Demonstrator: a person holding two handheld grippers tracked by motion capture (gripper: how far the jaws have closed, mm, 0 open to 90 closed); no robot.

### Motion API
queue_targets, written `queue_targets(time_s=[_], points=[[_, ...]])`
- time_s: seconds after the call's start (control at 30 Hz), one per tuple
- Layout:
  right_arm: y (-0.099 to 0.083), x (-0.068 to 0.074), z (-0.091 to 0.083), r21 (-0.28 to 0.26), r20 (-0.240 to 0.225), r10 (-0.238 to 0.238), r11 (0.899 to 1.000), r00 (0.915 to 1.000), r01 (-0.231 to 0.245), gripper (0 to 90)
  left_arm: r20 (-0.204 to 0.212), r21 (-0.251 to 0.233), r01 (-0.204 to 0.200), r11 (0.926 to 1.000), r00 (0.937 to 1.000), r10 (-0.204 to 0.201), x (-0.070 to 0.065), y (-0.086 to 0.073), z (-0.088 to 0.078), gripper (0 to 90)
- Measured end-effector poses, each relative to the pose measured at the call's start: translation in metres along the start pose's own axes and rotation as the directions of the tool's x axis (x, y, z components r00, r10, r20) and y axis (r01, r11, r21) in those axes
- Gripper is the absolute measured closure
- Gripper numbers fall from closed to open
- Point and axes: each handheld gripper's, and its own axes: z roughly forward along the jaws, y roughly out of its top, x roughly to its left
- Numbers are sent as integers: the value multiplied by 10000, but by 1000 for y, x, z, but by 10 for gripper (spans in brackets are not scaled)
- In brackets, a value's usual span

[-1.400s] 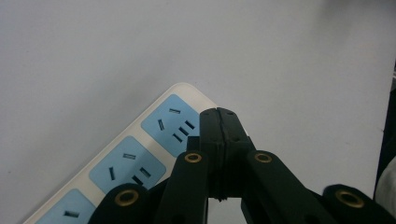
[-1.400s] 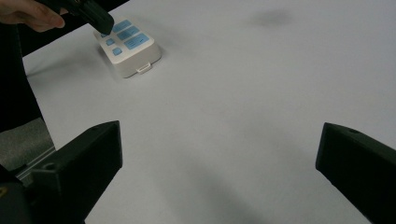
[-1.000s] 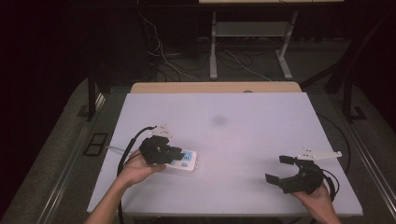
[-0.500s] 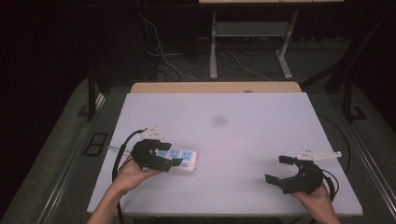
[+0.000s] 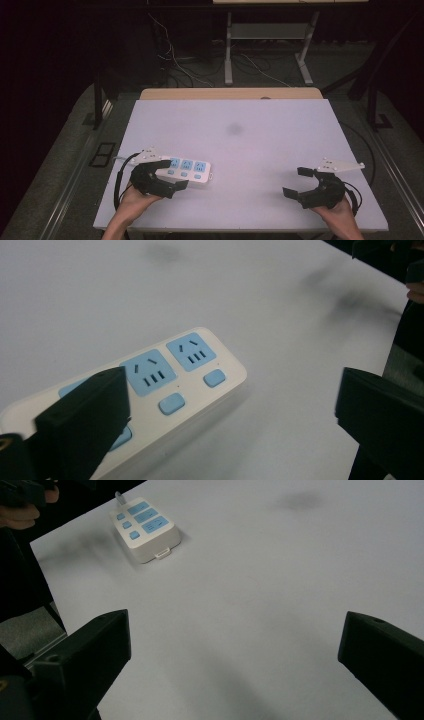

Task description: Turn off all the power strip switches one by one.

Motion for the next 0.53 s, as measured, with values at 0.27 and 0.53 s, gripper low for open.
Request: queue_targets(time_s=[0.27, 0.53], points=[[-4, 2, 0, 69, -73, 71, 10000, 9999, -70, 3, -491, -945, 198, 9953, 9985, -245, 0, -27, 2, 0], [-7, 3, 1, 244, -70, 140, 9996, 9999, -138, 3, -673, -1323, 252, 9909, 9971, -344, 1, -34, 4, 0]])
